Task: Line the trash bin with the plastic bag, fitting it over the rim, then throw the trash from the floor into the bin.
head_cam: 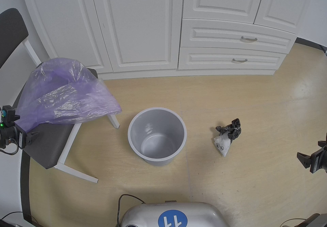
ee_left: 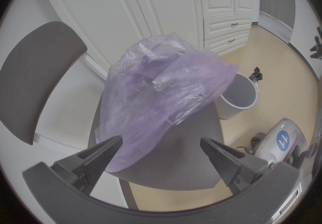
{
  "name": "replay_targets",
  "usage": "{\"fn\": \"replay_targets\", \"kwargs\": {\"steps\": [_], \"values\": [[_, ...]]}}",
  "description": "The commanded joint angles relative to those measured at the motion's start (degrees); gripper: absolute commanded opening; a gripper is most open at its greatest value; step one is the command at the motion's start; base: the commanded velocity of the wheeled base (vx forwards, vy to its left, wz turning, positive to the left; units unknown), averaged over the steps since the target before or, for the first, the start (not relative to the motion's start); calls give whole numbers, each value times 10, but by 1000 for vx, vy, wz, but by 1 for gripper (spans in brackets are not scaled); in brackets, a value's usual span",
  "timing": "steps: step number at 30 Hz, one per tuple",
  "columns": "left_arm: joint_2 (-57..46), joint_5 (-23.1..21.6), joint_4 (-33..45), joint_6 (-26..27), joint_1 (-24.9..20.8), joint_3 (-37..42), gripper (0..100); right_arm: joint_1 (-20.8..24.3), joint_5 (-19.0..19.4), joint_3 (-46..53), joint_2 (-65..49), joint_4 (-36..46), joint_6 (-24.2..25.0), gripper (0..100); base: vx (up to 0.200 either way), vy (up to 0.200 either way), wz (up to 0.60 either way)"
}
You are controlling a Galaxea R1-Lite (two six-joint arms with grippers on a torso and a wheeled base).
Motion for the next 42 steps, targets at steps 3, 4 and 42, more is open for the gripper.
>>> {"fn": "replay_targets", "kwargs": {"steps": [3,4,42], "values": [[-57,6,-3,3,-49,37,100,5,-1,3,1,-1,-2,100,0,0,0],[-58,7,-9,1,-60,37,100,6,-1,3,0,-1,-3,100,0,0,0],[69,66,-179,-56,-99,16,100,-1,-1,5,1,-1,-14,100,0,0,0]]}}
